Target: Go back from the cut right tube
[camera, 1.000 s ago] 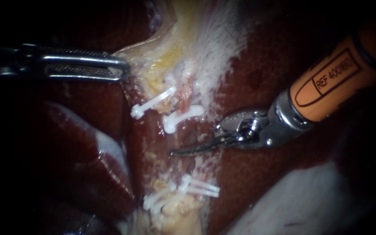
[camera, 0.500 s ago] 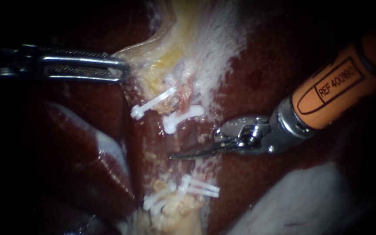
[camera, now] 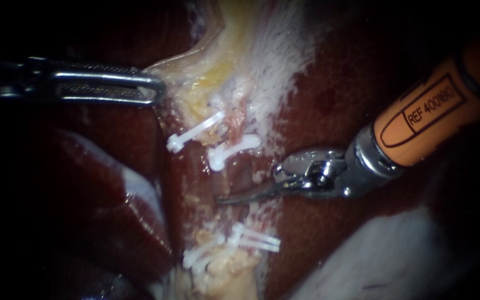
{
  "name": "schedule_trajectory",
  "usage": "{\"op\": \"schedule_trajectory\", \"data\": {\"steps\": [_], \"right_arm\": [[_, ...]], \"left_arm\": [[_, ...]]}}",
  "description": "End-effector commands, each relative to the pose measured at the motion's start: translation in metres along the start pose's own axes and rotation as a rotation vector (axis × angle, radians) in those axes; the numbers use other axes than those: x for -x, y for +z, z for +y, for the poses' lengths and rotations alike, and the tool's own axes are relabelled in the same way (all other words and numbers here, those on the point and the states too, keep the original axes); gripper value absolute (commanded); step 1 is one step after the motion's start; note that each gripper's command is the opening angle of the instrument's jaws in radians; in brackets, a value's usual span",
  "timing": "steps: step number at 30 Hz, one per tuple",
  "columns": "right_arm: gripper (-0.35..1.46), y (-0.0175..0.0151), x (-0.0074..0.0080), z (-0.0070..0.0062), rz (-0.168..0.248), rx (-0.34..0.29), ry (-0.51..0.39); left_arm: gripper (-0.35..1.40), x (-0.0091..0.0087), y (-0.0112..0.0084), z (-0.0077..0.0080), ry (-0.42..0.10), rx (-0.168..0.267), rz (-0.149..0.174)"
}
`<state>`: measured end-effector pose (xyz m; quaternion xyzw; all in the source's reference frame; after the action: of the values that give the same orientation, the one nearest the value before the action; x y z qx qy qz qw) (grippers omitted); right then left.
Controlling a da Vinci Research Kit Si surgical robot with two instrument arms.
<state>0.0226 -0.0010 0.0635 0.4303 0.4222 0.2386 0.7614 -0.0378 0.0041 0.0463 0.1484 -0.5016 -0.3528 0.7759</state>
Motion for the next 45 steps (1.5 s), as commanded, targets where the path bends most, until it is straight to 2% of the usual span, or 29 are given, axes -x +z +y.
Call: {"op": "schedule_trajectory", "data": {"steps": [1, 5, 18, 21, 30, 33, 37, 45], "right_arm": [[0.31, -0.0001, 0.0000, 0.0001, 0.000, 0.000, 0.000], [0.47, -0.0001, 0.0000, 0.0003, 0.005, -0.003, -0.006], [0.61, -0.0012, 0.0005, 0.0005, 0.012, 0.002, -0.025], [0.73, -0.0019, 0.0007, 0.0005, 0.019, 0.005, -0.048], [0.98, -0.0046, 0.0005, 0.0010, 0.035, 0.038, -0.205], [1.15, -0.0059, 0.0001, 0.0010, 0.043, 0.054, -0.275], [1.20, -0.0083, -0.0003, 0.0007, 0.053, 0.075, -0.318], [1.36, -0.0119, 0.0007, 0.0005, 0.068, 0.127, -0.415]], "left_arm": [[-0.35, 0.0000, 0.0000, 0.0000, 0.000, 0.000, 0.000], [-0.35, 0.0000, 0.0000, 0.0000, 0.000, 0.001, 0.000], [-0.35, -0.0003, -0.0001, 0.0001, 0.001, 0.000, 0.000], [-0.35, -0.0004, 0.0000, 0.0002, 0.002, 0.000, 0.000], [-0.35, -0.0010, 0.0000, 0.0006, 0.004, 0.000, 0.000], [-0.35, -0.0010, 0.0000, 0.0006, 0.005, 0.000, 0.000], [-0.35, -0.0013, 0.0001, 0.0006, 0.006, -0.005, 0.000], [-0.35, -0.0015, 0.0002, 0.0008, 0.007, -0.006, -0.003]]}}
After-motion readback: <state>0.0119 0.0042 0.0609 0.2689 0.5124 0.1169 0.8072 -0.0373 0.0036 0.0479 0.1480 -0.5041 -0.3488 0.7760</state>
